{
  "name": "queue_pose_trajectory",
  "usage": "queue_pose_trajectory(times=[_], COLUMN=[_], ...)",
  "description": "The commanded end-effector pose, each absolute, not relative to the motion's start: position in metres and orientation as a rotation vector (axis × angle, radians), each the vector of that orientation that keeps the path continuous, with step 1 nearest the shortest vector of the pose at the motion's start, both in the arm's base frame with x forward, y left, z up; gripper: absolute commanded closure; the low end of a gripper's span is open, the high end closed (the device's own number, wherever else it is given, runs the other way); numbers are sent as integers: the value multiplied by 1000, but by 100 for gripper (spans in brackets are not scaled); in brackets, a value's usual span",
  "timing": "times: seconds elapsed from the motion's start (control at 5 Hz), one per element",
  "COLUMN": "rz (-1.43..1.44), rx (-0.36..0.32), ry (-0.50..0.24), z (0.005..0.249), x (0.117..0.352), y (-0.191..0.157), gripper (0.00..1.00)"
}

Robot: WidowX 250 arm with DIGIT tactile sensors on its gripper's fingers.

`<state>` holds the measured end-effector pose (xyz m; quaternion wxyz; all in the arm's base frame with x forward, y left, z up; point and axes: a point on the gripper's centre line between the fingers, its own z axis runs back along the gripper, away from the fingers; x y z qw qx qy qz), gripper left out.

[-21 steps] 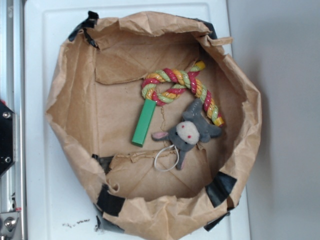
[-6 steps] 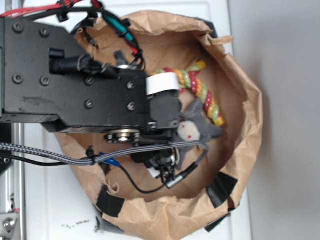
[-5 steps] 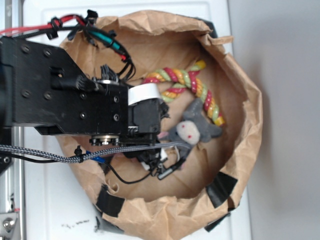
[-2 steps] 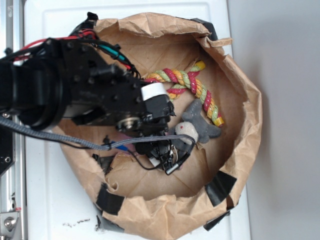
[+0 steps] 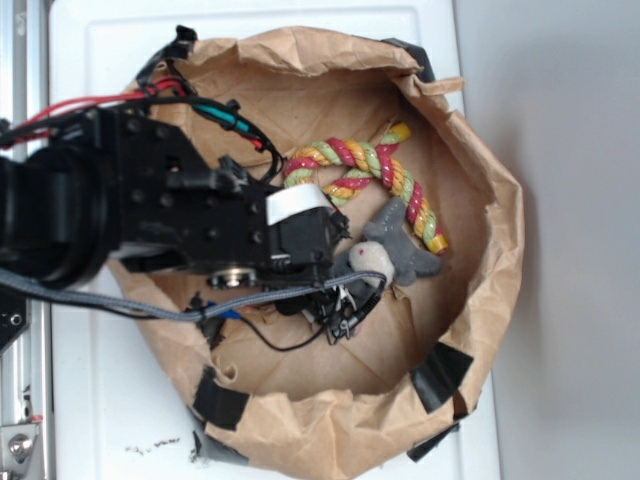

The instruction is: Grab the green block.

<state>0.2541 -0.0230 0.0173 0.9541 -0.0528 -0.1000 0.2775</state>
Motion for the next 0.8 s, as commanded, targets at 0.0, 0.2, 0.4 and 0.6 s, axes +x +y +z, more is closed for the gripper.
queue_pose_trajectory(times=[0.0,0.2,0.4,0.6], rz=[556,559,604,583], rx=[-108,-120,-139,-152], ry=[-252,-296,-318,-282], z=[86,116,151,161], x=[245,246,251,263], y=[-11,-2,2,-5], gripper=[100,100,100,100])
